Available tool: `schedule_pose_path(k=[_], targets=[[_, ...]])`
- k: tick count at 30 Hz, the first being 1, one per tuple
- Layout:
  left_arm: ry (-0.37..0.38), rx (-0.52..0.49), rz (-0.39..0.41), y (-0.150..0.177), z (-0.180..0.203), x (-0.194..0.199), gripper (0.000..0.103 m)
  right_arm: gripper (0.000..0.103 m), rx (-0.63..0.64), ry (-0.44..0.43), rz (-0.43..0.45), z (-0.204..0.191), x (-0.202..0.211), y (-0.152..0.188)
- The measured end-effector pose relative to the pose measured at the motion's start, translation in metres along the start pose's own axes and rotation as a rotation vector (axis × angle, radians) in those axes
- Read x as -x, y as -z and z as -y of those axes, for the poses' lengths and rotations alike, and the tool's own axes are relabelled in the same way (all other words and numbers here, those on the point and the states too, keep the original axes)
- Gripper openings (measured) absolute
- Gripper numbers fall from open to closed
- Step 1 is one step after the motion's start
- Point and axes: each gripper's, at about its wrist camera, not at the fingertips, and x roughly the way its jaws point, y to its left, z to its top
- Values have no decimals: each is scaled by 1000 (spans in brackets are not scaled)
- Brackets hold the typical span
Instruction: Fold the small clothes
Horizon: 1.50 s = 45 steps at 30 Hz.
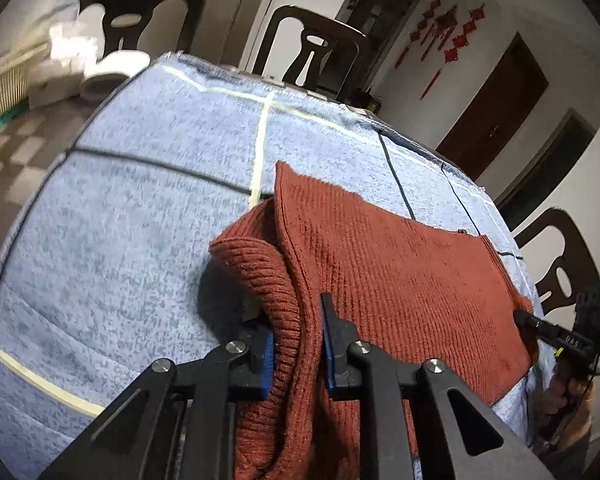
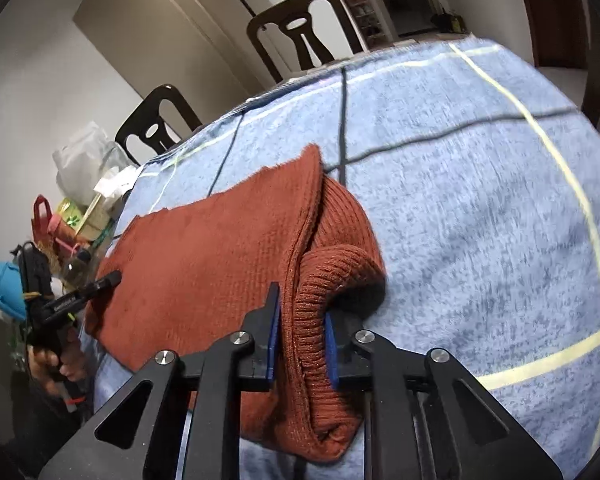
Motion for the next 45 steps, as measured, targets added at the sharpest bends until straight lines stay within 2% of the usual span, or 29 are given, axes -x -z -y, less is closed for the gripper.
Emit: schedule_pose_path(k=[4, 8, 12, 15, 17, 19, 21, 24, 27, 29, 31, 35, 39, 42, 45], targets=[[52, -19, 53, -13, 11, 27, 18, 16, 54, -20, 59, -26, 33, -11], [92, -57, 120, -22, 27, 65, 18, 16, 110, -18, 99, -51, 67, -9], [126, -83, 172, -15, 33, 105, 18, 16, 132, -15, 118, -63, 98, 11], [134, -90, 178, 7, 27, 123, 18, 16, 127, -7, 110, -62, 106, 38], [133, -87, 163, 28, 21, 125, 18, 16, 110, 10, 87, -53, 99, 58], [123, -86, 137, 47, 14, 115, 18, 16, 53, 20, 15, -32, 76, 77], [99, -53, 61, 64, 2, 91, 18, 16, 13, 65, -38, -15, 57, 88], [47, -2, -26, 84, -14, 59, 18, 17, -32, 36, -27, -2, 51, 92], [66, 24, -9, 82, -17, 60, 18, 17, -3, 72, -22, -8, 46, 85], [47, 8, -5, 80, -14, 58, 18, 18, -7, 76, -31, -8, 44, 83], [48, 10, -7, 81, -13, 58, 20, 24, 2, 94, -26, -6, 49, 85], [54, 32, -4, 83, -21, 70, 24, 26, 34, 140, 20, -13, 72, 92], [24, 26, 55, 82, -23, 91, 24, 26, 120, 185, 77, -36, 92, 94], [24, 7, 94, 79, -16, 105, 23, 26, 186, 166, 72, -56, 87, 97], [62, -29, 94, 79, -2, 106, 23, 26, 223, 173, 48, -62, 69, 98]])
